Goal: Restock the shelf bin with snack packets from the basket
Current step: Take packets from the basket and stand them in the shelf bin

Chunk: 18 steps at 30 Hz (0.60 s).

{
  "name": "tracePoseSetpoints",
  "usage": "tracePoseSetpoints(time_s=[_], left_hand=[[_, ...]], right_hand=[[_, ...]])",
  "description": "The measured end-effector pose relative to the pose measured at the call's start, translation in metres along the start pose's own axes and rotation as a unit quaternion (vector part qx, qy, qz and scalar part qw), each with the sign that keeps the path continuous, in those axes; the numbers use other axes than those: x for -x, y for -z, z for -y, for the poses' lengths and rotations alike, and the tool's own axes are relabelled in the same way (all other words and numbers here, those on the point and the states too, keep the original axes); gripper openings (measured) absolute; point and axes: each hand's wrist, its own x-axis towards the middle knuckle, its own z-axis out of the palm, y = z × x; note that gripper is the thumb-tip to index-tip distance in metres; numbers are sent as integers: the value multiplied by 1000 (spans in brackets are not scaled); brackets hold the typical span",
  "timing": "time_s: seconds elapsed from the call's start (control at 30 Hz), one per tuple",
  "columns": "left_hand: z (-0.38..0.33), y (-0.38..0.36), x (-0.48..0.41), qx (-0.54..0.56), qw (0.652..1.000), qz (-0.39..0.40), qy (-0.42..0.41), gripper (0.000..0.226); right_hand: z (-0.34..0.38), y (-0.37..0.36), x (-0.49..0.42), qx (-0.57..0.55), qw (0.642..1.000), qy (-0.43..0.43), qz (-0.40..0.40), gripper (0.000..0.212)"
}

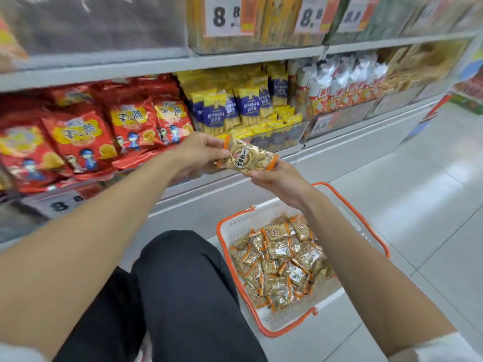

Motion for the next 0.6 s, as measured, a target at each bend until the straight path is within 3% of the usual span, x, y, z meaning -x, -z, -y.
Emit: tracePoseSetpoints(time_s=[0.23, 0.33, 0.6], left_hand=[[-61, 58, 34, -34, 996, -33, -73, 27], [-89, 84, 57, -68, 990, -64, -109, 33], [-174, 195, 115, -196, 938, -197, -205, 26]], right_hand=[[72, -59, 2, 198, 973, 123, -9, 20], [100, -87, -3, 213, 961, 174, -27, 9], [199, -199, -32, 268, 909, 313, 53, 14]])
